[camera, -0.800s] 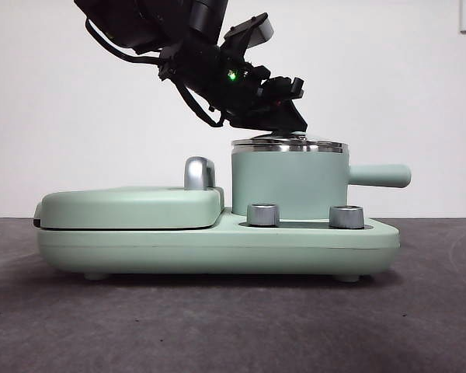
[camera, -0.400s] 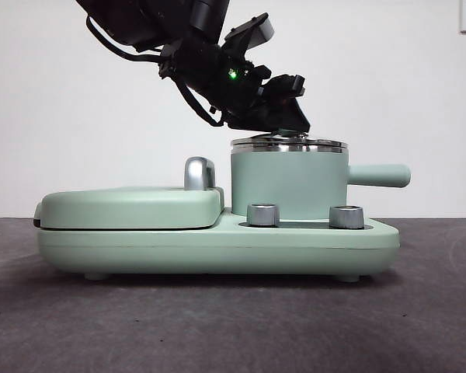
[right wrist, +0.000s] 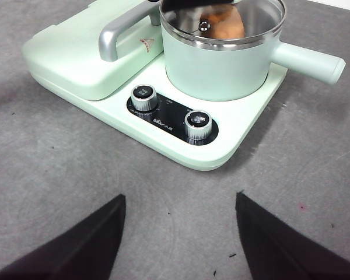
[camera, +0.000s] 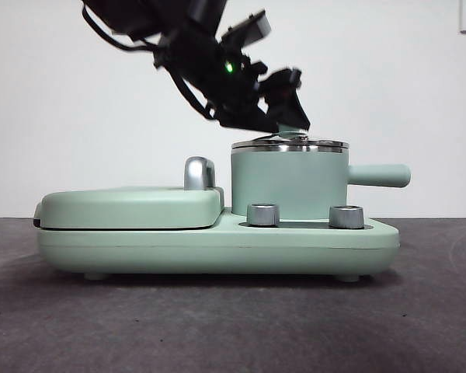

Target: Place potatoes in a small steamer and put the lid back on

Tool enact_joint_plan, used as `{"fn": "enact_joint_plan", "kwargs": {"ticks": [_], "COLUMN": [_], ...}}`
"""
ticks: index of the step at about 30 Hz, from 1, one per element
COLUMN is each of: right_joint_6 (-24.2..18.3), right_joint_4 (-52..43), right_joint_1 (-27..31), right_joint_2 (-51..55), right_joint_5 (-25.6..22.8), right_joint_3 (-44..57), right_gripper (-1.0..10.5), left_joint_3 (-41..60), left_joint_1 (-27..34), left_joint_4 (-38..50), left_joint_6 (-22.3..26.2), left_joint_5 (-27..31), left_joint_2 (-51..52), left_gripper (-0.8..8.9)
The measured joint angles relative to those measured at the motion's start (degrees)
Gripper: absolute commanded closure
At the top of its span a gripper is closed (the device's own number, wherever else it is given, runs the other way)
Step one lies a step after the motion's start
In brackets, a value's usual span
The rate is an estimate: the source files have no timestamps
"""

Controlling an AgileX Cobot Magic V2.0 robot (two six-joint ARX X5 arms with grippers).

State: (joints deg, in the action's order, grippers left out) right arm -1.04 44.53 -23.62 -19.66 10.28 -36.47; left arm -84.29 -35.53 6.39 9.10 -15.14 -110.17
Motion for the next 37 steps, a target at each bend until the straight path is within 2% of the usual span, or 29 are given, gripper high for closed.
{"fn": "enact_joint_plan", "kwargs": {"ticks": [7,15,21,30,37], "right_joint_6": [0.0,0.0,0.0,0.0,0.0], "right_joint_4": [0.0,0.0,0.0,0.0,0.0], "right_joint_1": [0.0,0.0,0.0,0.0,0.0], "right_joint_2": [0.0,0.0,0.0,0.0,0.0], "right_joint_5": [0.0,0.0,0.17,0.17,0.17], "right_joint_3": [0.0,0.0,0.0,0.0,0.0], "right_gripper": [6.5,6.5,6.5,6.5,6.5], "left_joint_3": [0.0,0.11,2.6,17.84,33.73], "left_joint_1": [0.74,5.62,9.27,13.42,16.98], "left_joint_4": [-5.64,-21.53,-28.13,-27.8,-27.85], "left_joint_6": [-0.7,-4.68,-5.57,-7.3,-12.17], "left_joint_5": [-0.02,-1.6,-3.72,-4.22,-4.28], "left_joint_2": [8.72,16.55,22.93,38.42,54.1], "left_gripper": [5.04,5.06,5.17,5.37,5.37]}}
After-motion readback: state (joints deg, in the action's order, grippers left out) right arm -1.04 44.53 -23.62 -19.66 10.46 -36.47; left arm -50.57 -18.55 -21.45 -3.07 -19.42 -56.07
